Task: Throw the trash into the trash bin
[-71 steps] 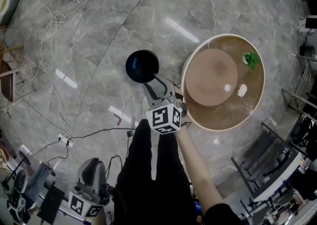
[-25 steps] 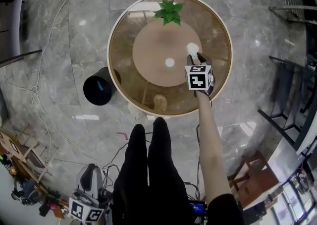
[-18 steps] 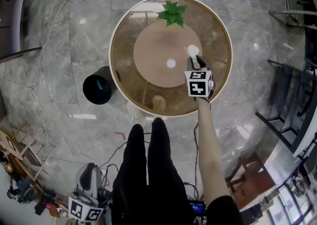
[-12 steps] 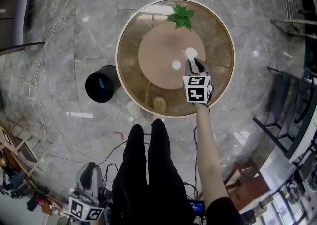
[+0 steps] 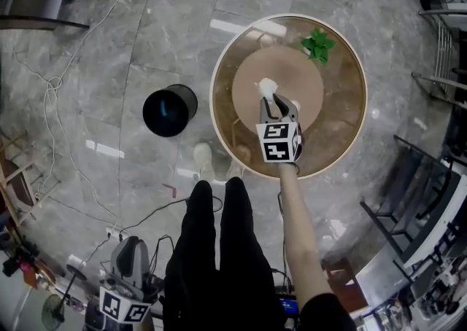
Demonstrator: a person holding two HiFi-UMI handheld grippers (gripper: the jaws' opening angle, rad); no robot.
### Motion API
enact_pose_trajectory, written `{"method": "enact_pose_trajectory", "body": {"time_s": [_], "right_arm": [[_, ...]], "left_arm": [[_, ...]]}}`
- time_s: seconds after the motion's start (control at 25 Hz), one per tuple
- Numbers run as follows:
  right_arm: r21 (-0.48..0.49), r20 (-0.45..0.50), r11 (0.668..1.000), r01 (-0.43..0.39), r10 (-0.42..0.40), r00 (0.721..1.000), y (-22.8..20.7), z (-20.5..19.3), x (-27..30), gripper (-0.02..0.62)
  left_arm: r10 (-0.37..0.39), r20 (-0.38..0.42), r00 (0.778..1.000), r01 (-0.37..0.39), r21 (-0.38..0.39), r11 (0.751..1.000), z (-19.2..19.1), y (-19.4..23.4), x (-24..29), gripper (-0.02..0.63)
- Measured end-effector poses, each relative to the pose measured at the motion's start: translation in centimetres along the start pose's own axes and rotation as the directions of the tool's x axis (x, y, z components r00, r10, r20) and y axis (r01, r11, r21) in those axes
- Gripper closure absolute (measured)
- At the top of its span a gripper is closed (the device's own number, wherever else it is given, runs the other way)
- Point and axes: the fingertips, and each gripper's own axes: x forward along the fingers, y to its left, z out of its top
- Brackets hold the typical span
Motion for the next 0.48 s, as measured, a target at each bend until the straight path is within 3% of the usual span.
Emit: {"method": "enact_pose_trajectory", "body": {"time_s": [0.48], "right_arm": [[-0.189, 0.016, 0.961, -0.204, 0.21, 0.978, 16.0, 4.1, 0.7, 0.489]], "left_arm": [[0.131, 0.105, 0.986, -0.119, -0.114, 0.986, -1.1, 5.2, -6.0, 0.555]]}}
